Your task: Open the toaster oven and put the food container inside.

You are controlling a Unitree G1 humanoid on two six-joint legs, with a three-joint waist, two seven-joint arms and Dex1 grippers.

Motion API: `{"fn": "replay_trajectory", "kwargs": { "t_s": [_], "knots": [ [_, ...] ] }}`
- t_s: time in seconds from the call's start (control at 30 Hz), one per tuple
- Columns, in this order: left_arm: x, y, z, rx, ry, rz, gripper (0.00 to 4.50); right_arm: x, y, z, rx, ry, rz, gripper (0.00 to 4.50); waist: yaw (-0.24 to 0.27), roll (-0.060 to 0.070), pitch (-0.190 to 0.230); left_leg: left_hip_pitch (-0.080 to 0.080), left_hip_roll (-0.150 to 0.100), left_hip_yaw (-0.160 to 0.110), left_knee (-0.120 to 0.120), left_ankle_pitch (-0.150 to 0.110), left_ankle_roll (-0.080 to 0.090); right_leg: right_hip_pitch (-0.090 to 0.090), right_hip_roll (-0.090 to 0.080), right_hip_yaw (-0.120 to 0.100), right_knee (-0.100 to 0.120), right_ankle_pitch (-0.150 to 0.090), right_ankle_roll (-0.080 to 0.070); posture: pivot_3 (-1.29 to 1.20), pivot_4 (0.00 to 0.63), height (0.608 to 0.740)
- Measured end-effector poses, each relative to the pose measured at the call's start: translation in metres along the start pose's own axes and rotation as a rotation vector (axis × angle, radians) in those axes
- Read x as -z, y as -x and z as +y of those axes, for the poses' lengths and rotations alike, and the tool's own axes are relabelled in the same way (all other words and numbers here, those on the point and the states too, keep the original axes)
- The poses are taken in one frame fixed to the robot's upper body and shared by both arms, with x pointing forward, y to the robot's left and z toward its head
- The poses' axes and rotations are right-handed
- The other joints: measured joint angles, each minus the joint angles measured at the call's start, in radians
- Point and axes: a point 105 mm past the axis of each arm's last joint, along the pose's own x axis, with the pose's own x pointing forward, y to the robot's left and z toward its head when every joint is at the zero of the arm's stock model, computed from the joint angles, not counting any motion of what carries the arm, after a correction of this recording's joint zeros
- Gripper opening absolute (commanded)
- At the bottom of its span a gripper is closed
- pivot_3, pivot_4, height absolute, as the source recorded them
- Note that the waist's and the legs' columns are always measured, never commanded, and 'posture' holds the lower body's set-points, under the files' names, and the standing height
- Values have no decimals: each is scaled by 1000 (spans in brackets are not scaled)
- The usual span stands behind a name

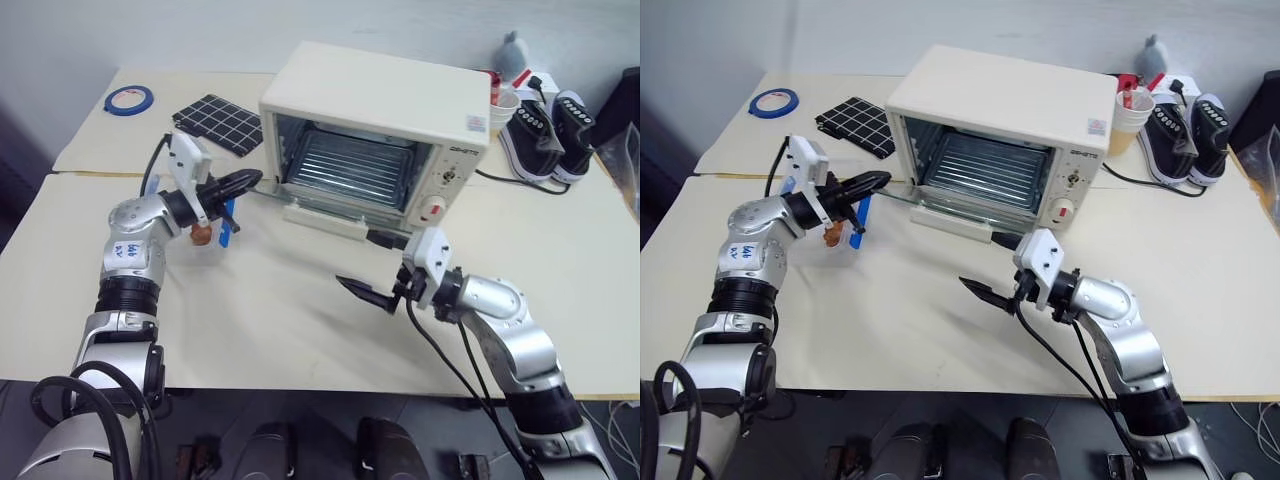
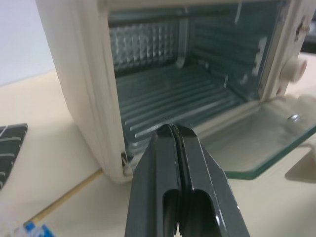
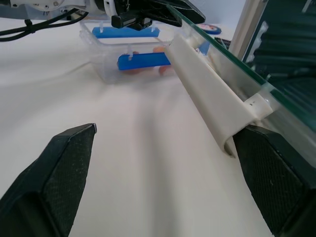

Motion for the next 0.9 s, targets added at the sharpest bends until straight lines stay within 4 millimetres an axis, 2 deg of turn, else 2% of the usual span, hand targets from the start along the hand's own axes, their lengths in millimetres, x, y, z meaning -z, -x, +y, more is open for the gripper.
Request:
{"fn": "replay_trajectory", "kwargs": {
  "t_s": [0.1, 0.27, 0.4, 0.5, 0.63, 0.77, 0.9],
  "knots": [
    [6, 1, -9, 60, 5, 13, 31, 15, 31, 14, -2, 33, 56, 4500, 12, 0, 0, -5, -1, 0, 3, 0, 0, -2, 0, -2, -1, 0, 1, 0, 150, 740],
    [17, 5, -22, 141, -48, 73, 31, 30, 75, 31, 43, 24, 136, 4500, 16, -1, 0, -5, 0, -1, 7, 0, 0, -1, 0, -3, 2, 1, 0, 0, 150, 740],
    [24, 11, -28, 187, -186, 173, 31, 37, 104, 26, 127, 33, 197, 4500, 11, -1, 0, -4, 1, -1, 8, 0, 0, -1, 1, 0, 2, 3, -1, 0, 150, 740],
    [30, 9, -36, 216, -241, 211, 31, 34, 108, 14, 172, 54, 187, 4500, 10, -1, 0, -3, 2, -2, 8, 0, 0, -1, 2, 0, 3, 3, -2, 0, 150, 740],
    [34, 7, -46, 248, -312, 261, 31, 26, 101, -3, 203, 92, 147, 4500, 13, -1, 0, -4, 3, -3, 9, 0, 0, -1, 2, 1, 2, 3, -2, 0, 150, 740],
    [35, 9, -51, 261, -334, 320, 31, 17, 91, -11, 192, 114, 103, 4500, 14, -1, 0, -4, 3, -3, 9, 0, 0, -1, 2, 0, 2, 3, -2, 0, 150, 740],
    [36, 15, -57, 253, -285, 327, 31, 9, 79, -15, 168, 95, 50, 4500, 12, -1, 0, -4, 6, -4, 10, 0, 0, -1, 2, 1, 2, 3, -2, 0, 150, 740]
  ]
}}
